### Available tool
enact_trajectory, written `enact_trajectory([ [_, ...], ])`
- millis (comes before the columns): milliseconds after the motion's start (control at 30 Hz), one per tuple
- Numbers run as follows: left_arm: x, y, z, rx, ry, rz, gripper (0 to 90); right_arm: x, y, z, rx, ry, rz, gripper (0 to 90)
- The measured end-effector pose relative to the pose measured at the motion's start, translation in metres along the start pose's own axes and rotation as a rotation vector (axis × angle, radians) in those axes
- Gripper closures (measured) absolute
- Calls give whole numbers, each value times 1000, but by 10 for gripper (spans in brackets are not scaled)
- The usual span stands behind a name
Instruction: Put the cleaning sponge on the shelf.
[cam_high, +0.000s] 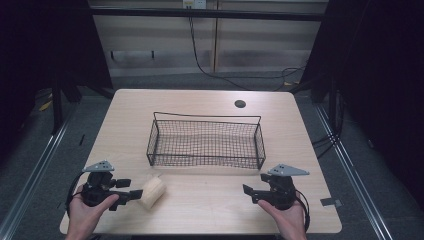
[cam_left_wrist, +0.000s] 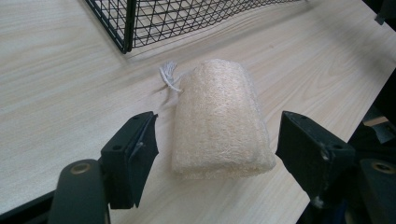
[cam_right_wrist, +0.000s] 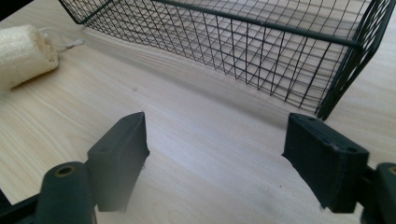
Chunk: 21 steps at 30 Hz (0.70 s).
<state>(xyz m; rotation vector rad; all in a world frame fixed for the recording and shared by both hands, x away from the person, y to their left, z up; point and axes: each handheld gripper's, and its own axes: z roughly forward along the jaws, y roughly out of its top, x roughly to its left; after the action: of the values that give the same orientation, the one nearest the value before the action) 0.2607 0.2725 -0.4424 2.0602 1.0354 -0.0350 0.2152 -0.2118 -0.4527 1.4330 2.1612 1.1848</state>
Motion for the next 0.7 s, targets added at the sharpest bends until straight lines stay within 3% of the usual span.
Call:
enact_trajectory([
  [167, 0, 0, 0, 11, 7, -7, 267, 6, 3, -5, -63, -4, -35, 195],
  [267, -2, 1, 0, 19, 3, -8, 263, 5, 1, -2, -44, 12, -17, 194],
  [367, -4, 3, -2, 35, 42, -19, 228, 7, 0, 0, -22, 28, -4, 194],
  [533, -8, 6, -5, 58, 34, 17, 263, 12, 1, 3, 3, 44, -39, 194],
  [700, -12, 8, -6, 94, 25, 40, 244, 9, 1, 4, 14, 45, -28, 195],
])
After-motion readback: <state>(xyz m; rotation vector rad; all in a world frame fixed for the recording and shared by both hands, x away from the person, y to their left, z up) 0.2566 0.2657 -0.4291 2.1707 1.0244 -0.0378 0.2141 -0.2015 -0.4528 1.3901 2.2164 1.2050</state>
